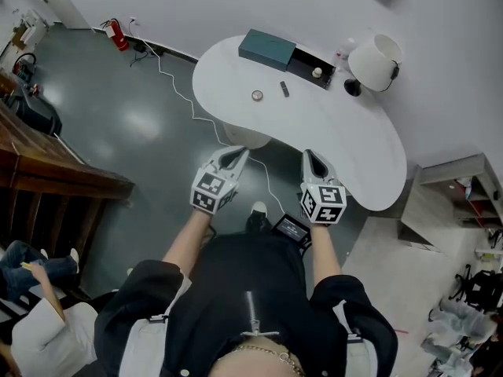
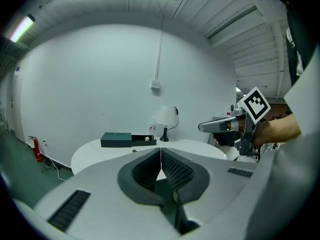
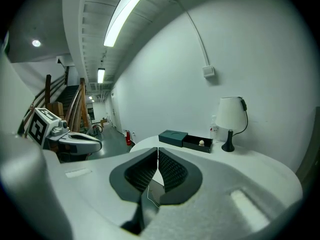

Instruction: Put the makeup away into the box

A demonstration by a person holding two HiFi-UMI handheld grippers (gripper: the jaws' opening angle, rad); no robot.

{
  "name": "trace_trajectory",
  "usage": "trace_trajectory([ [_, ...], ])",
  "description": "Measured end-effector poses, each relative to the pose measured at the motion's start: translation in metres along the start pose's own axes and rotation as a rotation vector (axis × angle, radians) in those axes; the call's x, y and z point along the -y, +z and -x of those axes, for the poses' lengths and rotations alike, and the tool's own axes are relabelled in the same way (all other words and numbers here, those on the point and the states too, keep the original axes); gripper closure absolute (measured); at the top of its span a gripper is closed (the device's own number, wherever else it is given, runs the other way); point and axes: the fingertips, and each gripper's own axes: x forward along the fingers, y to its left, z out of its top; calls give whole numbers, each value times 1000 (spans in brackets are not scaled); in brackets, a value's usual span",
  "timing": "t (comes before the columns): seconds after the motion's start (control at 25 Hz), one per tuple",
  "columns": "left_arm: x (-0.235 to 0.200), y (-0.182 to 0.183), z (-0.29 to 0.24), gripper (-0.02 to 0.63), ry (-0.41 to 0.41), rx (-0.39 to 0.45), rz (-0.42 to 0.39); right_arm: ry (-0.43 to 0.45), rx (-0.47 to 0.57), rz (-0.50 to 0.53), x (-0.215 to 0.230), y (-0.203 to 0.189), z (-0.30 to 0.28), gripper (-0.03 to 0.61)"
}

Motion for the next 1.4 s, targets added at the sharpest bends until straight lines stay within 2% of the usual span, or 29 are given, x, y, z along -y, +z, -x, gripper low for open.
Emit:
trace_trajectory([
  [0.28, -15, 13, -46, 600, 43, -9, 19, 32, -15, 3, 41, 10, -36, 572],
  [0.44, -24, 25, -61, 600, 63, -4, 18, 56, -18, 17, 50, 20, -53, 572],
  [0.76, -45, 27, -87, 600, 74, -11, 26, 83, -27, 24, 60, 29, -86, 572],
  [1.4, -126, 41, -190, 600, -13, -42, 47, 36, -79, 21, 94, 47, -199, 572],
])
